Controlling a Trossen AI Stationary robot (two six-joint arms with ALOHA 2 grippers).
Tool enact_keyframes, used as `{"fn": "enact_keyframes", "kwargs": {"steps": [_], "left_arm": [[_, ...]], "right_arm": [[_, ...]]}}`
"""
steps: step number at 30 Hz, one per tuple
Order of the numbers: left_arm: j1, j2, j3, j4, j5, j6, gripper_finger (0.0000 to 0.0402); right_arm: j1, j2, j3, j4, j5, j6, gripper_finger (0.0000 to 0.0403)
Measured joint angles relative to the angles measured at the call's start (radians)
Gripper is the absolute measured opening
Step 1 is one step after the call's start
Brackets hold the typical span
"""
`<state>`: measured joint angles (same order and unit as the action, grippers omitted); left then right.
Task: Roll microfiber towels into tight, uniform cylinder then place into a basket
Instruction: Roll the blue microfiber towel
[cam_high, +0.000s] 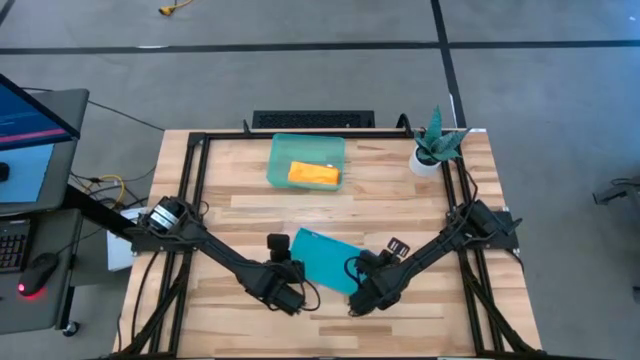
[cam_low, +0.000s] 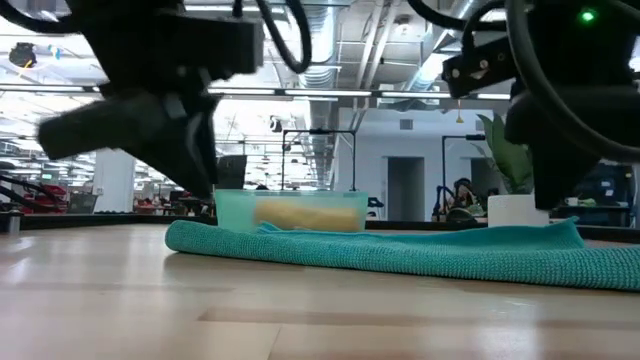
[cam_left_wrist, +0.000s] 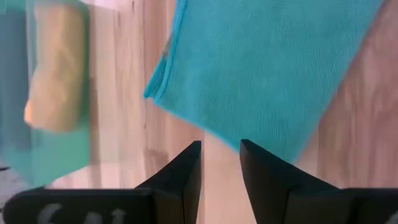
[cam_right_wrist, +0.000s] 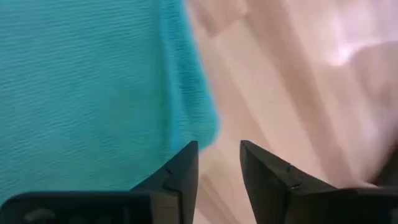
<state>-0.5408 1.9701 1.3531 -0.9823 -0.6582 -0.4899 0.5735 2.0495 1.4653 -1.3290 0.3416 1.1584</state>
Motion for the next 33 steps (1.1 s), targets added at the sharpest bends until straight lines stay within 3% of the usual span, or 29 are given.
{"fn": "enact_keyframes", "kwargs": {"steps": [7,12,16,25,29,33], "left_arm": [[-0.074,0.0,0.086,-0.261,-0.027,-0.193,0.0103],[-0.149,0.0,0.14,-0.431,-0.079,-0.328,0.0103],[-0.207,0.0,0.192,-0.533,-0.113,-0.409,0.0103],[-0.313,-0.032,0.263,-0.589,-0.42,-0.403,0.0103],[-0.325,-0.066,0.262,-0.59,-0.471,-0.431,0.0103],[-0.324,-0.088,0.249,-0.588,-0.588,-0.439,0.0103]], "right_arm": [[0.003,-0.01,0.132,-0.241,0.07,0.041,0.0145],[0.028,-0.051,0.226,-0.184,0.178,-0.037,0.014],[0.048,-0.059,0.307,-0.208,0.322,-0.042,0.0137],[0.095,-0.069,0.402,-0.214,0.681,-0.061,0.0138],[0.102,-0.068,0.375,-0.204,0.705,-0.06,0.0134],[0.075,-0.066,0.313,-0.201,0.694,-0.06,0.0133]]}}
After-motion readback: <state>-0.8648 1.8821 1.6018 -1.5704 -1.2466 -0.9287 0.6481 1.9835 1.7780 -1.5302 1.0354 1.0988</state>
